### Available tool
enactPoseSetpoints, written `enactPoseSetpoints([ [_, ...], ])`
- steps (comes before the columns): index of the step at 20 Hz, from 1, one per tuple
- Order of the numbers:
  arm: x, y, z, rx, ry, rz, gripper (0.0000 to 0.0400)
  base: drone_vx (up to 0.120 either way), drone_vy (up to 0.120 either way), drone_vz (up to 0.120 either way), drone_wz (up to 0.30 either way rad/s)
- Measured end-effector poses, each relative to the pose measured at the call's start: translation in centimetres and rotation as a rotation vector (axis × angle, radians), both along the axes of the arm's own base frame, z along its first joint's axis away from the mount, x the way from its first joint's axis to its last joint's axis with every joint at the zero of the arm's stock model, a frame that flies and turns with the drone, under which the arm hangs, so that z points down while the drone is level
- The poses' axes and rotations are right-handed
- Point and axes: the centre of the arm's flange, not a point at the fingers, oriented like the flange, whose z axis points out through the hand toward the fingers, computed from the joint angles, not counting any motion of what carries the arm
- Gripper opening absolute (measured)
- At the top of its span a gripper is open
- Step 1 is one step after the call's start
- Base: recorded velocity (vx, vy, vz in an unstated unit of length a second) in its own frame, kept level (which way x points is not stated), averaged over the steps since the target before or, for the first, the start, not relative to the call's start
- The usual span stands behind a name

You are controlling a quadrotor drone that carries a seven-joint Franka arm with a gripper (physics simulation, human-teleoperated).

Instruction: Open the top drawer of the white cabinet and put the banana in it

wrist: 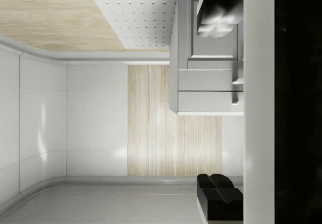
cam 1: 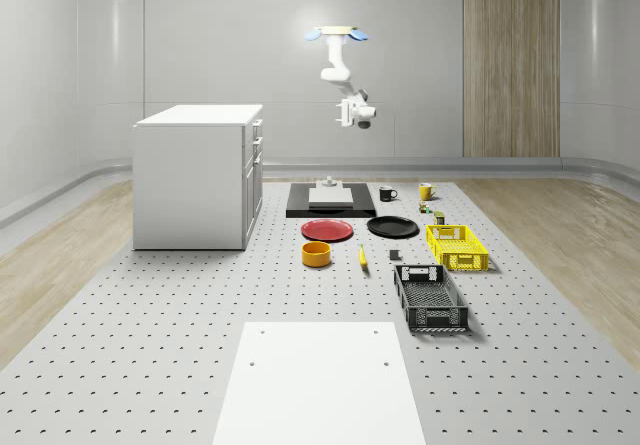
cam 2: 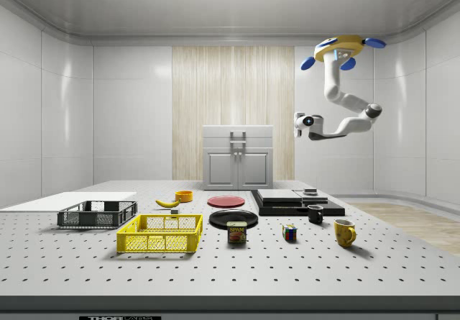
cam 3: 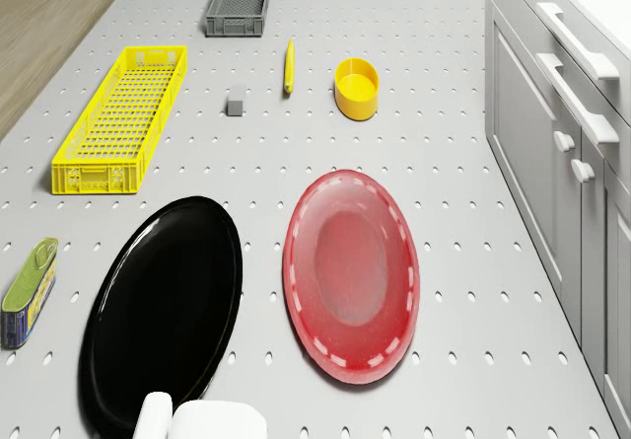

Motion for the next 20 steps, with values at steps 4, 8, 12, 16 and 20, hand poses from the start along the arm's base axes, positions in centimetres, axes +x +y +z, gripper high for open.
enactPoseSetpoints([
  [4, 0.0, 0.0, 0.0, 0.0, 0.0, 0.0, 0.04, 0.12, -0.03, 0.0, 0.0],
  [8, 0.0, 0.0, 0.0, 0.0, 0.0, 0.0, 0.04, 0.12, -0.02, 0.0, 0.0],
  [12, 0.0, 0.0, 0.0, 0.0, 0.0, 0.0, 0.04, 0.12, -0.05, 0.0, 0.0],
  [16, 0.0, 0.0, -0.01, 0.0, 0.0, 0.0, 0.04, 0.12, 0.0, 0.0, 0.0],
  [20, 0.0, 0.0, -0.01, 0.0, 0.0, 0.0, 0.04, 0.12, 0.0, 0.0, 0.0],
])
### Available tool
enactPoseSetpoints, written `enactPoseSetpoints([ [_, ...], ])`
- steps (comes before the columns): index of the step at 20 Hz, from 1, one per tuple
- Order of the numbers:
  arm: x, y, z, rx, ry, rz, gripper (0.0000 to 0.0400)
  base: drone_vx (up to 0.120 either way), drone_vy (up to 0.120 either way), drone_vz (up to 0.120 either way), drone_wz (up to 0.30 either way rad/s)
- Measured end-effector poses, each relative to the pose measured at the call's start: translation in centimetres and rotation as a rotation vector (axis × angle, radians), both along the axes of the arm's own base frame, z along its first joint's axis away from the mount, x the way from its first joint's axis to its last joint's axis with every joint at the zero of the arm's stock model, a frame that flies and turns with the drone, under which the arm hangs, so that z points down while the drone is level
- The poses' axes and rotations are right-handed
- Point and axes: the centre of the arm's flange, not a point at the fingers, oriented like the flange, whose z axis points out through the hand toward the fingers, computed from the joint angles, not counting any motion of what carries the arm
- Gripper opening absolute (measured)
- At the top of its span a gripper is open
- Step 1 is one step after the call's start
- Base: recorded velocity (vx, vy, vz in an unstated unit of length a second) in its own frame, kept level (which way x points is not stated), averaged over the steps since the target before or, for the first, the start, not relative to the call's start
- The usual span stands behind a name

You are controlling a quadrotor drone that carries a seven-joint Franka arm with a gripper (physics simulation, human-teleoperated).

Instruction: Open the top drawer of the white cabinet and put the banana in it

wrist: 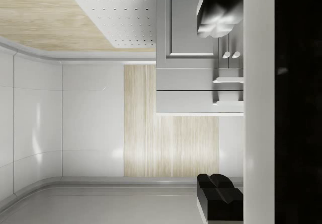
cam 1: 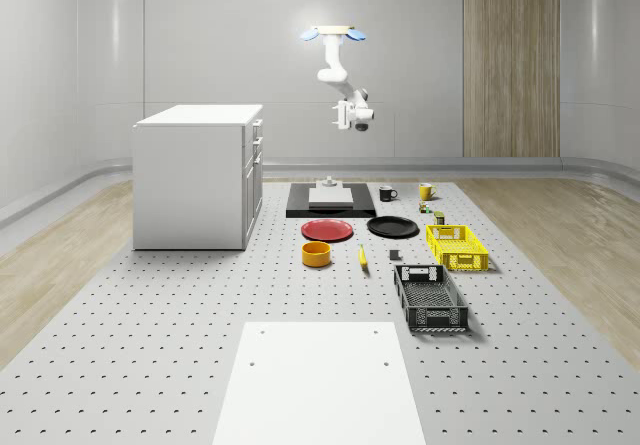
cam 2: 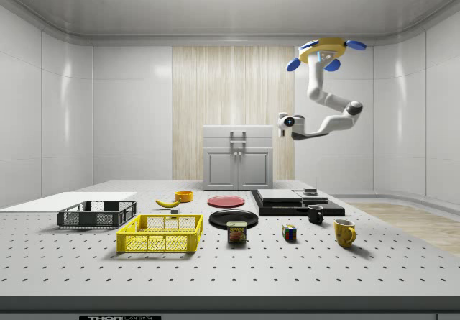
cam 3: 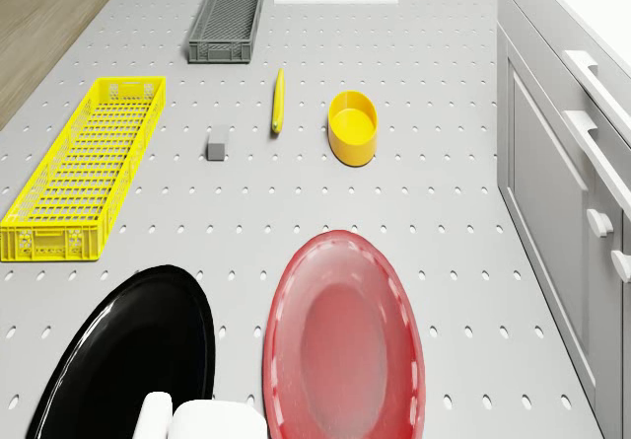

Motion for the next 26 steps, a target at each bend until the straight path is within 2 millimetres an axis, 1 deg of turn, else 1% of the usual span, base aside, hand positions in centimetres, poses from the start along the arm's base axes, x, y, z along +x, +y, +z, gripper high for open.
enactPoseSetpoints([
  [5, 0.0, 0.0, 0.0, 0.0, 0.0, 0.0, 0.04, 0.12, 0.0, 0.0, 0.0],
  [11, 0.0, 0.0, 0.0, 0.0, 0.0, 0.0, 0.04, 0.12, -0.113, 0.0, 0.0],
  [15, 0.0, 0.0, 0.0, 0.0, 0.0, 0.0, 0.04, 0.12, -0.01, 0.0, 0.0],
  [21, 0.0, 0.0, -0.01, 0.0, 0.0, 0.0, 0.04, 0.12, -0.12, 0.0, 0.0],
  [26, 0.0, 0.0, -0.01, 0.0, 0.0, 0.0, 0.04, 0.12, 0.0, 0.0, 0.0],
])
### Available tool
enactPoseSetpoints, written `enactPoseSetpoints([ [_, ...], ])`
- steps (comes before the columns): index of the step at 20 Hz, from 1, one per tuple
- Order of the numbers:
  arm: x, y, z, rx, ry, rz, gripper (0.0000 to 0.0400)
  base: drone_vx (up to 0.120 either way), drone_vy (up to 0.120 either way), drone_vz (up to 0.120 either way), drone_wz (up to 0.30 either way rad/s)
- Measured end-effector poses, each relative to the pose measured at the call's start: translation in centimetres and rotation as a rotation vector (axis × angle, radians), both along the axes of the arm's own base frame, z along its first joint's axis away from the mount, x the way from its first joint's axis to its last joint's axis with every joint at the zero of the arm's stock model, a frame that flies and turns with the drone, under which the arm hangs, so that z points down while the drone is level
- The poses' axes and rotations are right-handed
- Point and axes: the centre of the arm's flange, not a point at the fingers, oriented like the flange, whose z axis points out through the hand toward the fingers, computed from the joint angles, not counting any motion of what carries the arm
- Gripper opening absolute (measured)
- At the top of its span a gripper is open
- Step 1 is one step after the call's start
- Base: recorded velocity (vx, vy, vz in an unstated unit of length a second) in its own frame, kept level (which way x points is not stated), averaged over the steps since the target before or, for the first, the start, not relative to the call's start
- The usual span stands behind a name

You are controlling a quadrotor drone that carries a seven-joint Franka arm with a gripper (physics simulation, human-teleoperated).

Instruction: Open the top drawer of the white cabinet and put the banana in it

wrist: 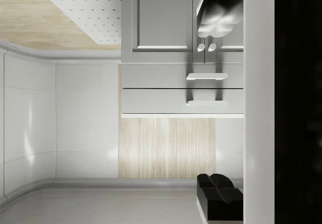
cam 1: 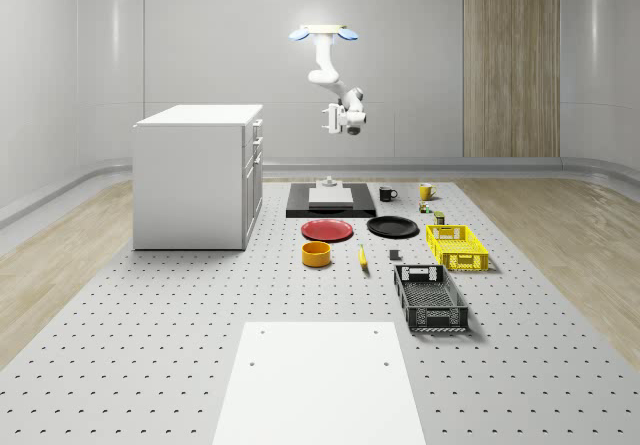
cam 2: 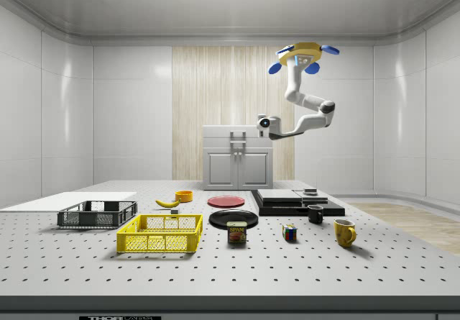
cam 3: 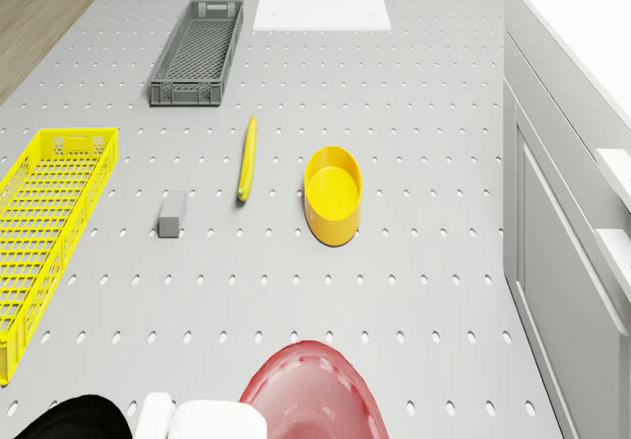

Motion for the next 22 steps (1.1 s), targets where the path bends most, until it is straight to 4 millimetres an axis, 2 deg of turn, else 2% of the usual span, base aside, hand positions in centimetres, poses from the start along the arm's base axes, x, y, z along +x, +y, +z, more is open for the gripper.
enactPoseSetpoints([
  [12, 0.0, 0.0, 0.0, 0.0, 0.0, 0.0, 0.04, 0.12, 0.0, 0.0, 0.0],
  [16, 0.0, 0.4, 0.0, 0.0, 0.0, 0.0, 0.04, 0.0, 0.0, 0.0, 0.0],
  [22, 0.0, 2.7, 0.0, 0.0, 0.0, 0.0, 0.04, 0.0, 0.0, 0.0, 0.0],
])
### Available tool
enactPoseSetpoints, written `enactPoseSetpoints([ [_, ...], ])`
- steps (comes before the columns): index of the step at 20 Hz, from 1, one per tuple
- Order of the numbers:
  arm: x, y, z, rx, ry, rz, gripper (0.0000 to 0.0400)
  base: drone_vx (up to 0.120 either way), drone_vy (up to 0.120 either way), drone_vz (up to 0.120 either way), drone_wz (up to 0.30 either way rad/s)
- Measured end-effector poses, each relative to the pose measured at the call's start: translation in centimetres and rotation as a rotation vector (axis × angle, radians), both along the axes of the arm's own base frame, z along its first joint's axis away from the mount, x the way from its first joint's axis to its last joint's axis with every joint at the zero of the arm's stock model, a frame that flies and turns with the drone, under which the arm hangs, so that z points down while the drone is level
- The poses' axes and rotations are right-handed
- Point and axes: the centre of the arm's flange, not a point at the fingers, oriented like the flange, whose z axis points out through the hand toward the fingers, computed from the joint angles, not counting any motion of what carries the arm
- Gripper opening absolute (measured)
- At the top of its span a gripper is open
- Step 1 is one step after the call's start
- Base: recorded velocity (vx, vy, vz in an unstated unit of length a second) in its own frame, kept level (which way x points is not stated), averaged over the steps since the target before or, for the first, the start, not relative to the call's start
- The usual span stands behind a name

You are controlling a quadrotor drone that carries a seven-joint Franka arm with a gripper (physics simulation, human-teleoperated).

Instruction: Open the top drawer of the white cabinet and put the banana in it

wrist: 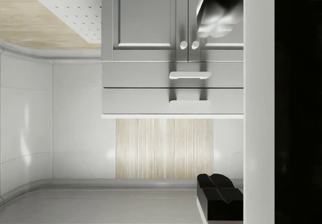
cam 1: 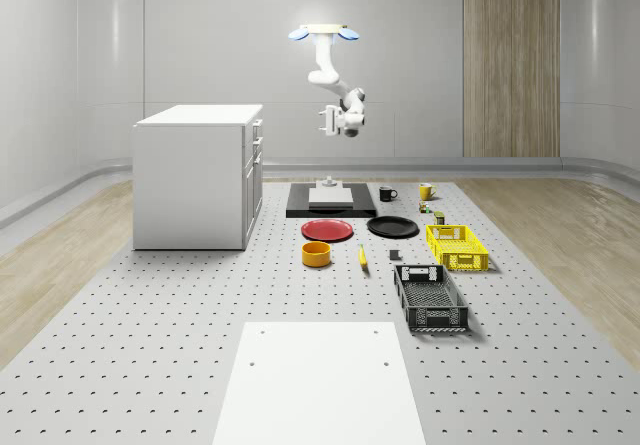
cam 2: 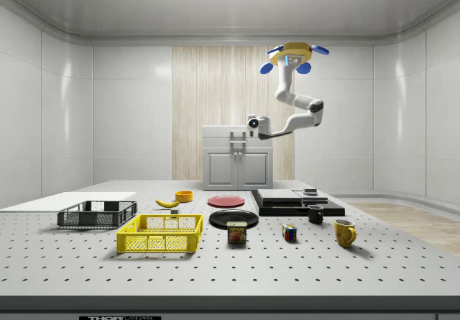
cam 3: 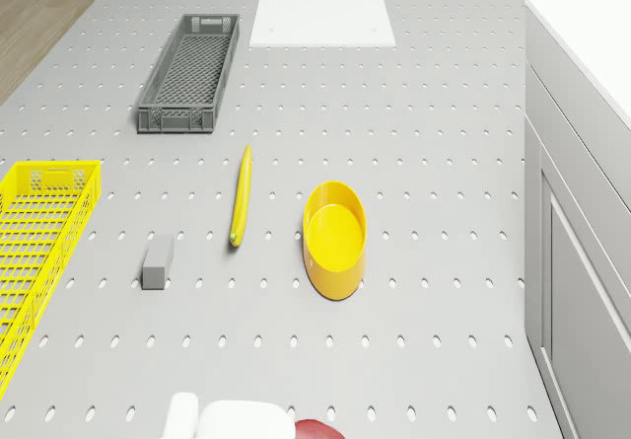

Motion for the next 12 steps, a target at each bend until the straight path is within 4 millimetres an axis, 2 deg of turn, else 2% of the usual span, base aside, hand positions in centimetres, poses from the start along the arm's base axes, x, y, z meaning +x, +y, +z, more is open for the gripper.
enactPoseSetpoints([
  [3, 0.0, 1.4, 0.0, 0.0, 0.0, 0.0, 0.04, 0.0, 0.0, 0.0, 0.0],
  [4, 0.0, 1.9, 0.0, 0.0, 0.0, 0.0, 0.04, 0.0, -0.08, 0.0, 0.0],
  [12, 0.0, 4.5, 0.0, 0.0, 0.0, 0.0, 0.04, 0.0, -0.12, 0.0, 0.0],
])
